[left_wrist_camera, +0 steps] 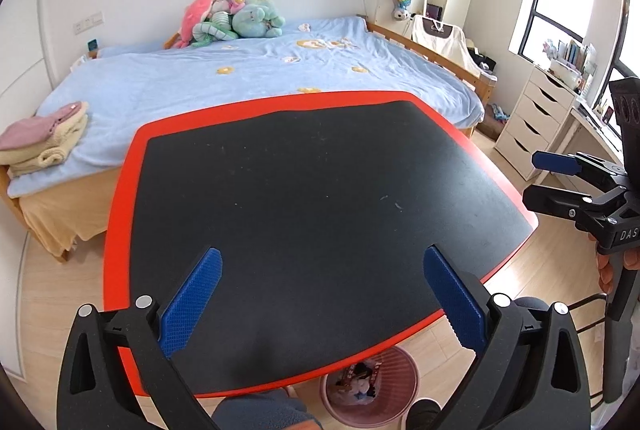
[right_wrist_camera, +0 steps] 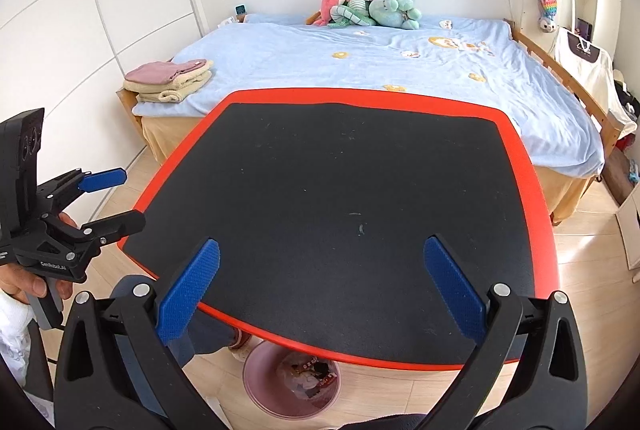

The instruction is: Collect trash

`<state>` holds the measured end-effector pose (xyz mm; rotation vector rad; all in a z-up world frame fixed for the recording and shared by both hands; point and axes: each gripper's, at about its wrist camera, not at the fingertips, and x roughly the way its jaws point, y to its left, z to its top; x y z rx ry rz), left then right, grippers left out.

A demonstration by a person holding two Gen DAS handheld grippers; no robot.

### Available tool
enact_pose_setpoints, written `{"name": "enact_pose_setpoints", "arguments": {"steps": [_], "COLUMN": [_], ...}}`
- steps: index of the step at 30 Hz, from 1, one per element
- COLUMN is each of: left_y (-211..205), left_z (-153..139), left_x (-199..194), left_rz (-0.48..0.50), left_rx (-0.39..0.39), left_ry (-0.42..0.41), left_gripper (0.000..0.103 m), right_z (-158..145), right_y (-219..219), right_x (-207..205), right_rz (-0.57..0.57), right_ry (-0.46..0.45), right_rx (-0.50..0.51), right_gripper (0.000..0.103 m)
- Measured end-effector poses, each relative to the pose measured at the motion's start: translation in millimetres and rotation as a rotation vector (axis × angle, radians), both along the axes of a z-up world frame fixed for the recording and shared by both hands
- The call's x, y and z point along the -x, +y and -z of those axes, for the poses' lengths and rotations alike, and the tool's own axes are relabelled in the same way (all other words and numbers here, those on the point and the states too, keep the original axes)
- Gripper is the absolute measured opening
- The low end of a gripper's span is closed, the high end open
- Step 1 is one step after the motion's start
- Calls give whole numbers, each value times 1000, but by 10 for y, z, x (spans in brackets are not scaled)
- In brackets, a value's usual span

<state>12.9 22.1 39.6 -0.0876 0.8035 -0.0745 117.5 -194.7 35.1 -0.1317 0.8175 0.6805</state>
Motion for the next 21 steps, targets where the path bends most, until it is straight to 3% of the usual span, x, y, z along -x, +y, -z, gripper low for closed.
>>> {"name": "enact_pose_setpoints", "arguments": {"steps": [21], "left_y": [-38], "left_z": [-29], "left_x": [-38], "left_rz": [11], "left_rx": [23], "left_ry": [2], "left_gripper": [97], "right_z": [30], "right_y": [73], "right_x": [20], "right_rz": [-20], "right_ry": [5], "right_rx": [23], "right_gripper": [100]}}
